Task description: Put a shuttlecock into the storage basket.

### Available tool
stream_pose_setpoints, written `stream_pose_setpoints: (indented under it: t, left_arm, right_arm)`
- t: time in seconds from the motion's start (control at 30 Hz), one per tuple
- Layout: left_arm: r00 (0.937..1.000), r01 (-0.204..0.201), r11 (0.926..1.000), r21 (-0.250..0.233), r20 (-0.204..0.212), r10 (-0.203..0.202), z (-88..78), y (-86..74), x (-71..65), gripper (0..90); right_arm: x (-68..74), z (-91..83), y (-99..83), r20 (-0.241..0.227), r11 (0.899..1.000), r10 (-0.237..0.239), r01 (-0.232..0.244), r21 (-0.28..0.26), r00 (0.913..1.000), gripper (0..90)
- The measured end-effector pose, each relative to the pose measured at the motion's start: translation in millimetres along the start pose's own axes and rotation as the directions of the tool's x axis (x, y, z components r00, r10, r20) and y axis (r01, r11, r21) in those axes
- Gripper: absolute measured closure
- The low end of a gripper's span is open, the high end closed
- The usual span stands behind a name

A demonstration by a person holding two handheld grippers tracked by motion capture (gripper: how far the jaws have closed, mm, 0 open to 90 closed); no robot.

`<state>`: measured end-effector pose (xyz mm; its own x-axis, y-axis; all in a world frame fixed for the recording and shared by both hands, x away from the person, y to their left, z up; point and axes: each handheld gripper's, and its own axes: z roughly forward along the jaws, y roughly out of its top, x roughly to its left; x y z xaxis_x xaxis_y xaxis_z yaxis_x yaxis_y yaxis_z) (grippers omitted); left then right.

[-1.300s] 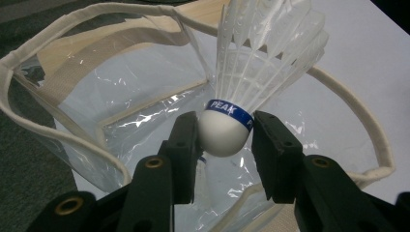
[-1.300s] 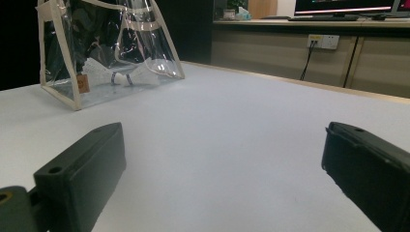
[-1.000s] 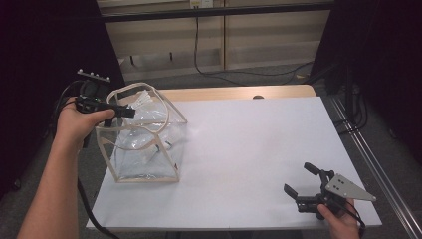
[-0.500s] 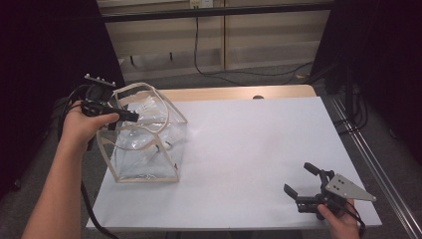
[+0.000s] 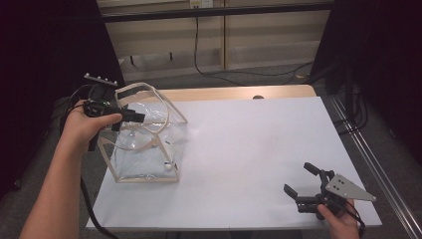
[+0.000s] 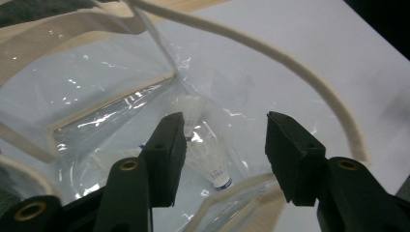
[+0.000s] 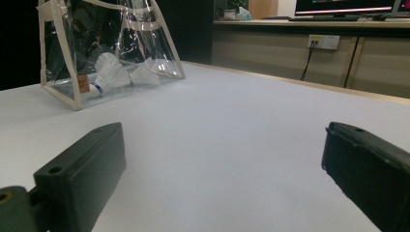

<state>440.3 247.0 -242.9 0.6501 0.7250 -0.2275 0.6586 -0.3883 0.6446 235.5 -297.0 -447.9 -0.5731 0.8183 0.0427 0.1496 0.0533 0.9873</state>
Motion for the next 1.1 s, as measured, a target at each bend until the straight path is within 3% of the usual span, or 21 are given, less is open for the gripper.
stream_pose_setpoints:
  t: [0.27,0.37,0.57,0.77,1.1]
  left_arm:
    - [0.9977,-0.023,0.9996,-0.018,0.064,0.025,-2.7,1.6,-13.1,33.6]
    - [0.9964,-0.038,0.9989,-0.025,0.075,0.040,-2.7,1.0,-17.0,33.0]
    - [0.9867,-0.076,0.9961,-0.043,0.141,0.082,-4.9,-2.9,-26.5,26.8]
    - [0.9801,-0.099,0.9936,-0.054,0.167,0.107,-5.6,-7.1,-32.6,23.5]
    - [0.9640,-0.143,0.9876,-0.065,0.217,0.154,-5.9,-13.1,-40.4,21.9]
  right_arm:
    - [0.0,-0.2,0.0,0.002,1.000,0.005,-0.005,-0.002,1.0000,1.7]
    - [-0.3,-0.3,0.0,0.002,1.000,0.005,-0.005,-0.001,1.0000,1.7]
    - [0.0,-0.6,0.2,0.005,1.000,-0.001,0.001,0.001,1.0000,1.7]
    - [0.0,-1.1,-0.2,0.005,1.000,0.001,-0.001,0.002,1.0000,1.7]
    - [0.1,-0.8,-0.1,0.005,1.000,0.004,-0.004,0.000,1.0000,1.7]
